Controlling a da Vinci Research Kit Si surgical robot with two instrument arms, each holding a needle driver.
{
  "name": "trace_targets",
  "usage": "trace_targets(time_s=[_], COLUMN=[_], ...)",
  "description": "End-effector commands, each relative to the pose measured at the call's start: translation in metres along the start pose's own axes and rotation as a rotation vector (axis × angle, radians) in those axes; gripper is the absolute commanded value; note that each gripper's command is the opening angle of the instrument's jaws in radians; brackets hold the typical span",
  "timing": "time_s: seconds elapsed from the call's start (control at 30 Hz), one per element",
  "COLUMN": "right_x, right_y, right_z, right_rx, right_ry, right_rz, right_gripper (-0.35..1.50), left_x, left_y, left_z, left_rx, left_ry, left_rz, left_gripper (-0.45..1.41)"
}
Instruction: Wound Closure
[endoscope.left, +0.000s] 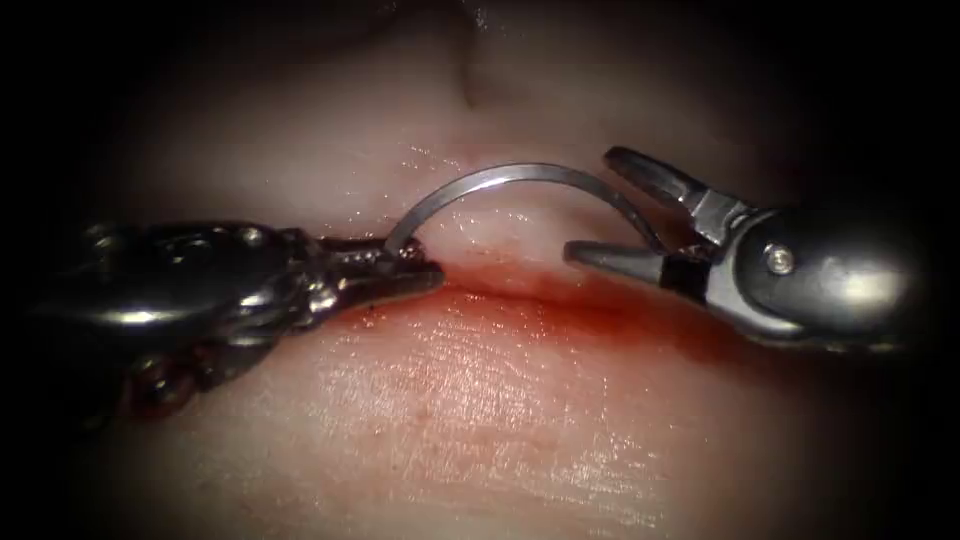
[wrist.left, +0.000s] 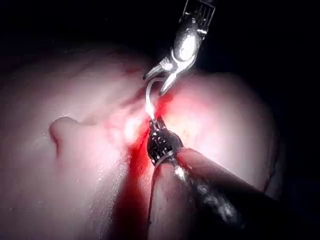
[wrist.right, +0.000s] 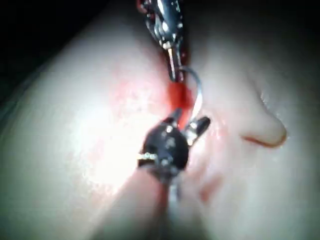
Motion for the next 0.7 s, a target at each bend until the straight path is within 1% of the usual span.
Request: trace_targets(time_s=[0.03, 0.07, 0.1, 0.27, 0.3, 0.33, 0.37, 0.4, 0.53, 0.57, 0.6, 0.63, 0.7], right_x=[-0.0004, -0.0006, -0.0007, -0.0007, -0.0003, -0.0003, -0.0001, -0.0001, 0.0003, 0.0003, 0.0004, 0.0004, 0.0004], right_y=[-0.0005, -0.0005, -0.0006, -0.0009, -0.0011, -0.0011, -0.0012, -0.0012, -0.0011, -0.0011, -0.0010, -0.0010, -0.0011], right_z=[0.0009, 0.0011, 0.0011, 0.0006, 0.0003, 0.0003, 0.0001, 0.0001, 0.0000, 0.0000, 0.0000, 0.0000, 0.0001], right_rx=[-0.003, -0.003, -0.002, -0.009, -0.018, -0.018, -0.032, -0.032, -0.061, -0.074, -0.122, -0.122, -0.132], right_ry=[-0.017, -0.042, -0.054, -0.064, -0.114, -0.114, -0.139, -0.139, -0.226, -0.248, -0.314, -0.314, -0.376], right_rz=[0.003, 0.001, -0.001, -0.002, -0.008, -0.008, -0.011, -0.011, -0.026, -0.030, -0.048, -0.048, -0.069], right_gripper=[0.06, -0.32, -0.35, -0.35, -0.35, -0.35, -0.35, -0.35, -0.35, -0.35, -0.35, -0.35, -0.35], left_x=[-0.0008, -0.0009, -0.0009, -0.0009, -0.0009, -0.0009, -0.0007, -0.0007, -0.0003, -0.0002, 0.0000, 0.0000, 0.0001], left_y=[0.0001, 0.0002, 0.0002, 0.0002, 0.0002, 0.0002, 0.0002, 0.0002, 0.0000, -0.0001, -0.0001, -0.0001, -0.0001], left_z=[0.0007, 0.0007, 0.0007, 0.0006, 0.0006, 0.0006, 0.0007, 0.0007, 0.0012, 0.0014, 0.0019, 0.0019, 0.0021], left_rx=[-0.001, -0.001, 0.000, 0.005, 0.010, 0.010, 0.037, 0.037, 0.104, 0.117, 0.139, 0.139, 0.144], left_ry=[-0.003, -0.003, -0.006, -0.020, -0.018, -0.018, -0.011, -0.011, 0.007, 0.010, 0.014, 0.014, 0.017], left_rz=[-0.004, 0.002, 0.001, 0.014, 0.014, 0.014, 0.066, 0.066, 0.227, 0.249, 0.280, 0.280, 0.290], left_gripper=[-0.45, -0.45, -0.45, -0.45, -0.45, -0.45, -0.23, -0.23, 0.94, 1.08, 1.23, 1.23, 1.24])
